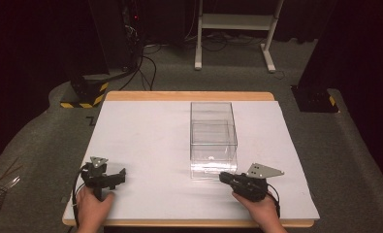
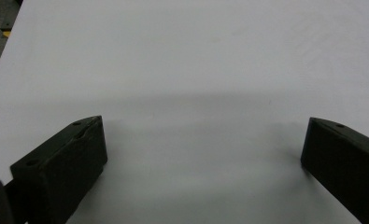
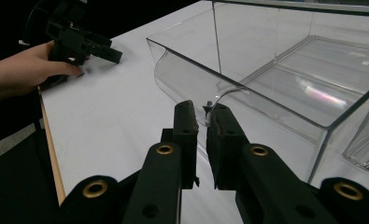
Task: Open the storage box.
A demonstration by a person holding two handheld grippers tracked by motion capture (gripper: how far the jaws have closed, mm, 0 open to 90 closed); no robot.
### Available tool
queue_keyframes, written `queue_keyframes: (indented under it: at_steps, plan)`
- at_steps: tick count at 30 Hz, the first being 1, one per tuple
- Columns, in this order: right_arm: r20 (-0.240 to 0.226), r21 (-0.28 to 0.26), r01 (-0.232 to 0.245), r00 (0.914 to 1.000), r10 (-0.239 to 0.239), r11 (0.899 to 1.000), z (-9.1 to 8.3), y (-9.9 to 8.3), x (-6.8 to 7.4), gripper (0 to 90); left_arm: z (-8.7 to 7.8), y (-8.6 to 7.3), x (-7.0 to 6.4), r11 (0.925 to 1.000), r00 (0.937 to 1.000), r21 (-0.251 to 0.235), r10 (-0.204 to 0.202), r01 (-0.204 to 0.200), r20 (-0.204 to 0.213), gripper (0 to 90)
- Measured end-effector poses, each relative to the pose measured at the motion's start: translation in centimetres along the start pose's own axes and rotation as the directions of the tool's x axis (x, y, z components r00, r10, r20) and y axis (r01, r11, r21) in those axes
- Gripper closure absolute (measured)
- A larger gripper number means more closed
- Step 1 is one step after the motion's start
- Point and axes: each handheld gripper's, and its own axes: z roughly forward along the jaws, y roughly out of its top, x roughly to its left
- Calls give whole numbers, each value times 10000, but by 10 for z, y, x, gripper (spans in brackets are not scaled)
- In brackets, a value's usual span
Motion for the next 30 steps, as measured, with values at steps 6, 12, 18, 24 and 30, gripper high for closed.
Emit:
queue_keyframes:
  at_steps: [6, 12, 18, 24, 30]
  plan:
    - [-75, 56, 74, 9999, -73, 10000, -5, -2, 3, 825, 0, 0, 0, 10000, 10000, -14, -12, 12, -2, 4]
    - [-133, 74, 49, 9999, -48, 10000, -9, -5, 5, 825, 0, 0, 0, 10000, 10000, -15, -3, 3, -6, 4]
    - [-222, 90, 77, 9997, -75, 9999, -12, -8, 8, 826, 0, 0, 0, 10000, 10000, -17, 0, 0, -7, 4]
    - [-272, 141, 137, 9995, -133, 9998, -17, -11, 12, 826, 0, 0, 0, 10000, 10000, -19, 1, -1, -10, 4]
    - [-375, 180, 130, 9992, -123, 9998, -21, -15, 14, 825, 0, 0, 0, 10000, 10000, -17, -1, 1, -9, 4]
